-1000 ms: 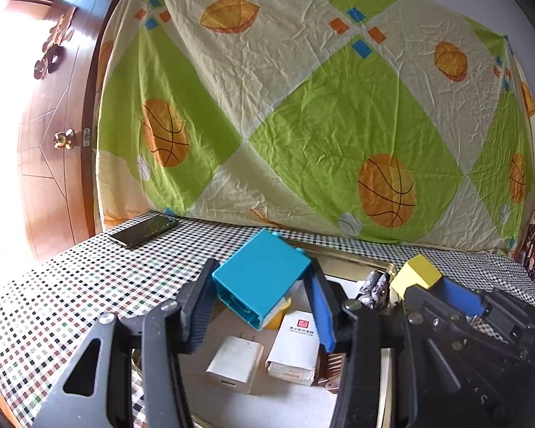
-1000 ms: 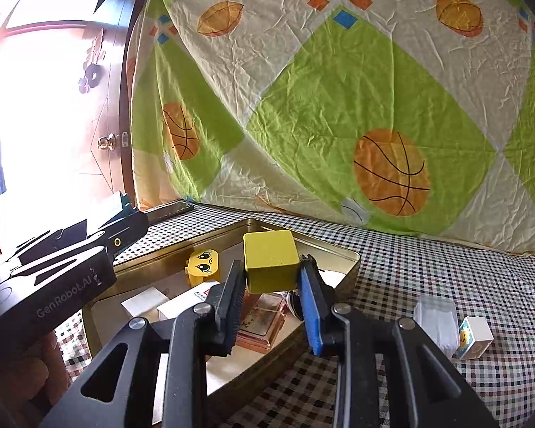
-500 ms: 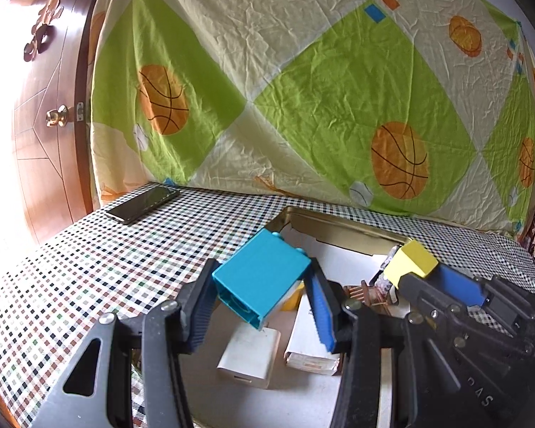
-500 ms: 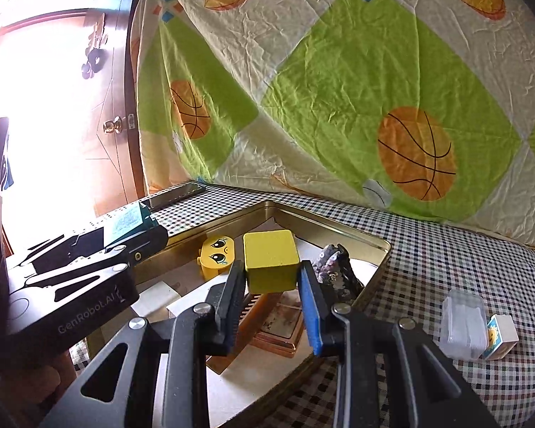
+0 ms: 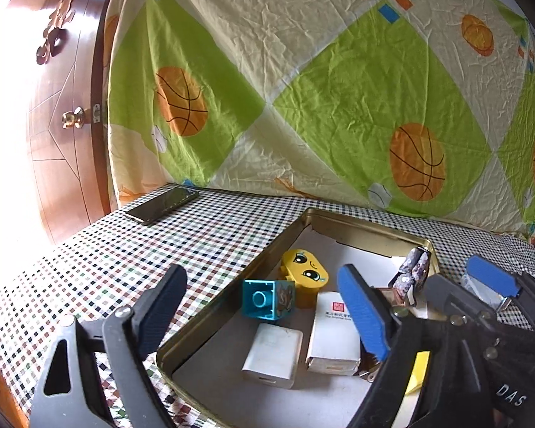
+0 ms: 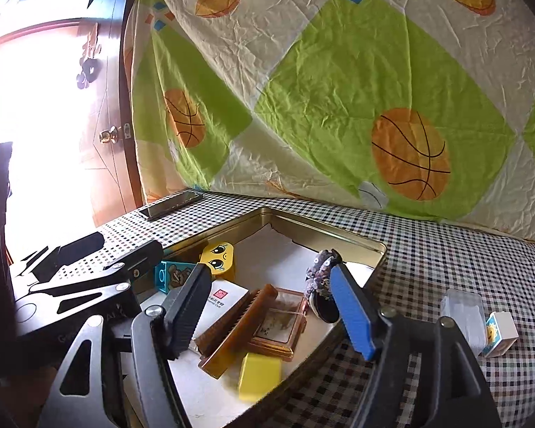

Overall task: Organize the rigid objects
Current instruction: 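Lower the cyan block into the tray with the left tool while the right tool releases the cube, then grasp the clear plastic box with the left tool while the right tool grasps the white block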

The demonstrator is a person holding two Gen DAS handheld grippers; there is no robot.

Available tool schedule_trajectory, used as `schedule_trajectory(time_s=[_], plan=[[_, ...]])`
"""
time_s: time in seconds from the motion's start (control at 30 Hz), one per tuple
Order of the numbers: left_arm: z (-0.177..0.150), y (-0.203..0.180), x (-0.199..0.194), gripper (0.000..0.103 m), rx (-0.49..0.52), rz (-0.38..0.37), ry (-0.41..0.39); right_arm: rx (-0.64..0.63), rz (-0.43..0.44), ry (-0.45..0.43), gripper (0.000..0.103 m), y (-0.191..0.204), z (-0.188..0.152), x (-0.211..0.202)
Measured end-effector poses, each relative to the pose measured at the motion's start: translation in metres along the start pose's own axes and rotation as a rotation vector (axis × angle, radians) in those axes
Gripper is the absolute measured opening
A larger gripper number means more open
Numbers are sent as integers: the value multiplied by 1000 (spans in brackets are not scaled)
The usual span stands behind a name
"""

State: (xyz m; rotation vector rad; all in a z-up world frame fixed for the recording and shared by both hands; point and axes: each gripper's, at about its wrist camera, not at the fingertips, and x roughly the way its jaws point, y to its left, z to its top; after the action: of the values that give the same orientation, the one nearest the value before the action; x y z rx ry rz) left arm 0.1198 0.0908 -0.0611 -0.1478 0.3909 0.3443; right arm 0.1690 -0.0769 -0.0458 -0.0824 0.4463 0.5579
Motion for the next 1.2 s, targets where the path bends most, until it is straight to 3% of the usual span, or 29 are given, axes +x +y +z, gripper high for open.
schedule_trajectory(time_s=[0.13,0.23,0.4,0.57,0.7,0.93,1.03,1.13,1.2], plan=[[2,-11,-9,90,8,-32,-6,30,-23,19,72,-18,-1,-14],[2,-31,-21,99,32,-58,-29,53,-58,33,72,-41,-3,-29],[5,-78,-38,102,96,-156,-29,112,-177,73,72,-97,-4,-49],[11,-133,-35,103,132,-248,11,180,-314,133,72,-161,-2,-40],[13,-177,-15,103,198,-235,41,247,-381,160,72,-197,-13,-28],[3,-212,23,103,237,-227,139,276,-346,257,72,-209,-27,-7],[-2,-216,30,103,236,-228,164,321,-337,296,55,-219,-31,-2],[-4,-219,34,103,239,-230,176,352,-317,309,53,-224,-34,-2],[-4,-223,37,102,243,-233,181,341,-294,362,53,-222,-36,8]])
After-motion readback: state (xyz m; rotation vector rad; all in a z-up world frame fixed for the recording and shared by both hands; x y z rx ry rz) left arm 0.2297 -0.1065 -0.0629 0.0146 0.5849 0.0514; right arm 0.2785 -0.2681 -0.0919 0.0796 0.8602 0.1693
